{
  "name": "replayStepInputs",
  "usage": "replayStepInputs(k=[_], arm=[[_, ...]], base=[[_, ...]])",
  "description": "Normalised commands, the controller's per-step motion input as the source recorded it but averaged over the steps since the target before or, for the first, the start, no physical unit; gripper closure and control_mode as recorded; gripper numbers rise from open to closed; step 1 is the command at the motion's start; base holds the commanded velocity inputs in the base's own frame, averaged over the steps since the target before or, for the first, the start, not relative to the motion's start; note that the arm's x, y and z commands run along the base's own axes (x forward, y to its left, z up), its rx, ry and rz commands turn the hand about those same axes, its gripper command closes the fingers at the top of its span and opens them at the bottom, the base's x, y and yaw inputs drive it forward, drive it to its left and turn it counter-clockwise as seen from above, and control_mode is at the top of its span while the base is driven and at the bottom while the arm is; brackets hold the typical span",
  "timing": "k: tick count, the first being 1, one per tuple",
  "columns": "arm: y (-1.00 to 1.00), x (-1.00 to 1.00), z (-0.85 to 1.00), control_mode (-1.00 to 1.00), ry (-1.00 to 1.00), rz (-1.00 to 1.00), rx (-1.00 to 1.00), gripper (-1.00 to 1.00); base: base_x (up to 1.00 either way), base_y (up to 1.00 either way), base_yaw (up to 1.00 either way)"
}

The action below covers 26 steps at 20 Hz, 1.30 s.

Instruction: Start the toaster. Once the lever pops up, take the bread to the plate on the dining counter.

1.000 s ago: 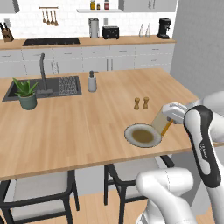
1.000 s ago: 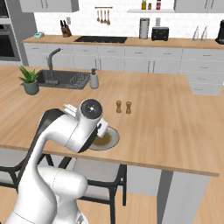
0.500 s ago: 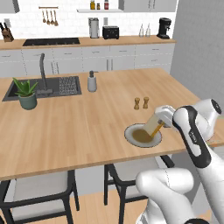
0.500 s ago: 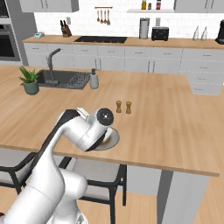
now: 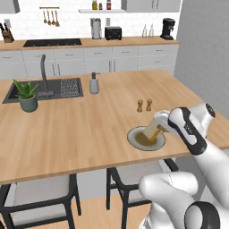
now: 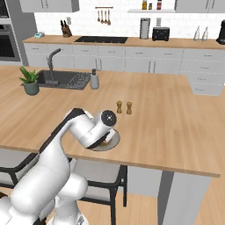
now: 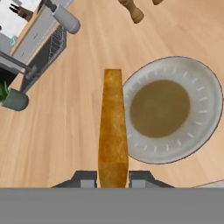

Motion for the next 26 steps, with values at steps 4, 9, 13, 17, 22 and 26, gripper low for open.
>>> replayStepInputs(k=[4, 9, 13, 17, 22, 26], arm=[[0.0, 0.2, -0.23, -1.0, 0.0, 0.0, 0.0, 1.0], [0.0, 0.19, -0.36, -1.0, 0.0, 0.0, 0.0, 1.0], [0.01, 0.2, -0.3, -1.0, 0.0, 0.0, 0.0, 1.0], [0.03, 0.17, -0.14, -1.0, 0.0, 0.0, 0.0, 1.0], [0.04, 0.24, -0.02, -1.0, 0.0, 0.0, 0.0, 1.0], [0.04, 0.33, 0.0, -1.0, 0.0, 0.0, 0.0, 1.0]], base=[[0.0, 0.0, 0.0], [0.0, 0.0, 0.0], [0.0, 0.0, 0.0], [0.0, 0.0, 0.0], [0.0, 0.0, 0.0], [0.0, 0.0, 0.0]])
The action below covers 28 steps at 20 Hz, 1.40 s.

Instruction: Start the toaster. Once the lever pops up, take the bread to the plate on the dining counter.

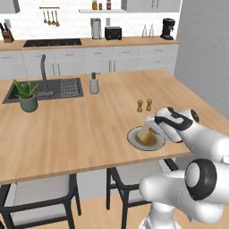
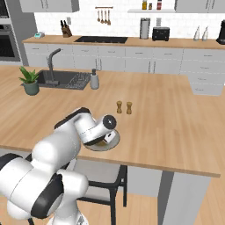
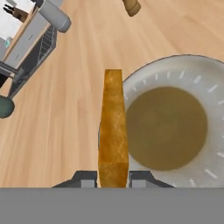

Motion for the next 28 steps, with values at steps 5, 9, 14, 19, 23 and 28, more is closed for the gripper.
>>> replayStepInputs(k=[5, 9, 14, 19, 23, 28], arm=[[0.0, 0.21, -0.05, -1.0, 0.0, 0.0, 0.0, 1.0], [0.0, 0.1, -0.12, -1.0, 0.0, 0.0, 0.0, 1.0], [0.0, 0.02, -0.21, -1.0, 0.0, 0.0, 0.0, 1.0], [0.0, 0.03, -0.21, -1.0, 0.0, -0.01, 0.0, 1.0], [0.0, 0.07, -0.02, -1.0, 0.0, 0.0, 0.0, 1.0], [0.0, 0.0, 0.0, -1.0, 0.0, 0.0, 0.0, -1.0]], base=[[0.0, 0.0, 0.0], [0.0, 0.0, 0.0], [0.0, 0.0, 0.0], [0.0, 0.0, 0.0], [0.0, 0.0, 0.0], [0.0, 0.0, 0.0]])
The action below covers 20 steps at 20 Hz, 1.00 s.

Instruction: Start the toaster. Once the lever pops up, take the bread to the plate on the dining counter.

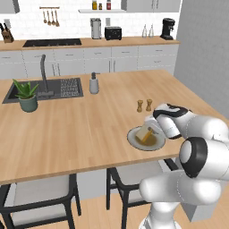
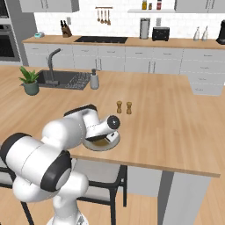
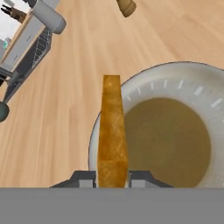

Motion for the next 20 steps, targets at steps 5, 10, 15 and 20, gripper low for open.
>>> replayStepInputs(k=[5, 10, 15, 20], arm=[[-0.02, 0.0, 0.0, -1.0, 0.0, -0.01, 0.0, -1.0], [-0.01, 0.01, 0.0, -1.0, 0.02, -0.11, -0.04, -1.0], [-0.05, 0.0, 0.08, -1.0, 0.08, -0.17, -0.06, -1.0], [-0.07, -0.02, 0.35, -1.0, 0.12, -0.21, -0.05, -1.0]], base=[[0.0, 0.0, 0.0], [0.0, 0.0, 0.0], [0.0, 0.0, 0.0], [0.0, 0.0, 0.0]])
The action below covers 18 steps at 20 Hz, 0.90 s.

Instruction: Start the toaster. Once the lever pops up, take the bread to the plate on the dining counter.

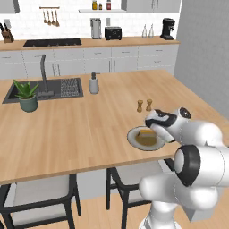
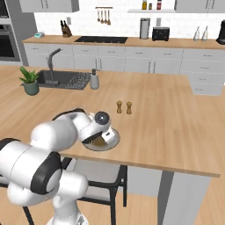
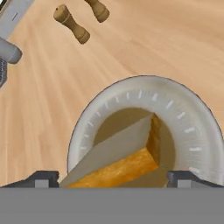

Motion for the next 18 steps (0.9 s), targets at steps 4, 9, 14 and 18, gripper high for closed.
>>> replayStepInputs(k=[4, 9, 14, 18], arm=[[-0.14, 0.0, 0.54, -1.0, 0.21, -0.19, -0.03, -1.0], [-0.07, 0.0, 0.65, -1.0, 0.32, -0.06, -0.05, -1.0], [-0.01, -0.12, 0.35, -1.0, 0.28, 0.03, -0.11, -1.0], [0.05, -0.6, 0.06, -1.0, 0.2, 0.22, -0.15, -1.0]], base=[[0.0, 0.0, 0.0], [0.0, 0.0, 0.0], [0.0, 0.0, 0.0], [0.0, 0.0, 0.0]])
